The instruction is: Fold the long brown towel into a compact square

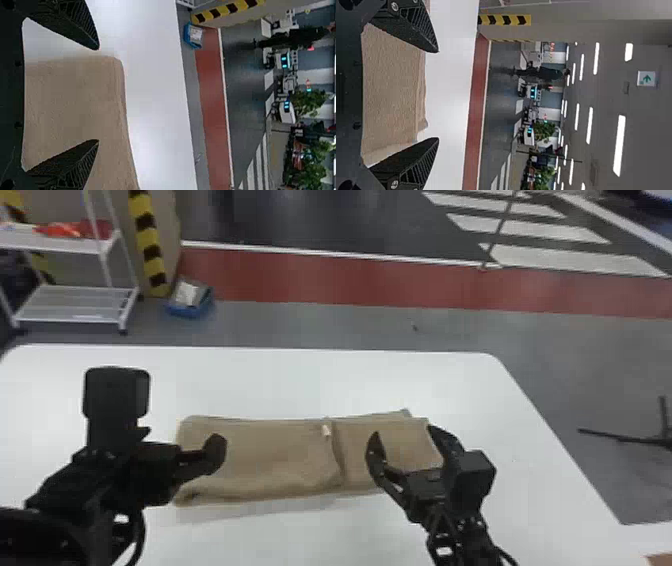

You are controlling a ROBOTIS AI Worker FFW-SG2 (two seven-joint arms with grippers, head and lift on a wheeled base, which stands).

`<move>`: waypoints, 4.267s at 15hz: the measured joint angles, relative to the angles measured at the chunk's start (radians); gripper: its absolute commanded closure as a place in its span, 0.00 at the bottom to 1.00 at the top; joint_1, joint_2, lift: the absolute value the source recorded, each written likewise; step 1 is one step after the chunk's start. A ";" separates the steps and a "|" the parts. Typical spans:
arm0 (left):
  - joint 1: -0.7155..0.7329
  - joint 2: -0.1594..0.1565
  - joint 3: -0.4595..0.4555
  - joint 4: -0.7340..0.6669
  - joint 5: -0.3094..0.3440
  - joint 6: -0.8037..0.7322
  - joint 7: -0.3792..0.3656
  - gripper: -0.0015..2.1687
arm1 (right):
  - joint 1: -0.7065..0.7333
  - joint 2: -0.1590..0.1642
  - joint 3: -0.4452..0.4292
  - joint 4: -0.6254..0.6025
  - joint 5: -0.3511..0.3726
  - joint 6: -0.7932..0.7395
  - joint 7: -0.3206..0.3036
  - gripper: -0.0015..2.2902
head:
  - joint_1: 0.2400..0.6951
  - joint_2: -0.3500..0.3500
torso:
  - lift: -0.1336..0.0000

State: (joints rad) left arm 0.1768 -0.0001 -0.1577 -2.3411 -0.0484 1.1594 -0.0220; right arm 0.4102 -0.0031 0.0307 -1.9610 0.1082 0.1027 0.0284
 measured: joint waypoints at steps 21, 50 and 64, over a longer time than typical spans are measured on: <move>0.190 0.000 0.244 0.312 0.241 -0.942 -0.070 0.04 | -0.267 0.000 0.173 0.300 0.051 0.191 0.079 0.16 | 1.00 0.72 | 0.10; 0.203 0.000 0.237 0.327 0.242 -0.940 -0.090 0.04 | -0.215 0.000 0.170 0.247 0.030 0.163 0.068 0.05 | 1.00 0.72 | 0.11; 0.207 0.000 0.235 0.342 0.240 -0.943 -0.093 0.04 | -0.273 0.000 0.163 0.342 0.045 0.163 0.075 0.36 | 1.00 0.71 | 0.11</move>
State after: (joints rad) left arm 0.3835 0.0000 0.0777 -1.9988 0.1917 0.2168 -0.1151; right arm 0.1369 -0.0031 0.1933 -1.6191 0.1532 0.2661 0.1036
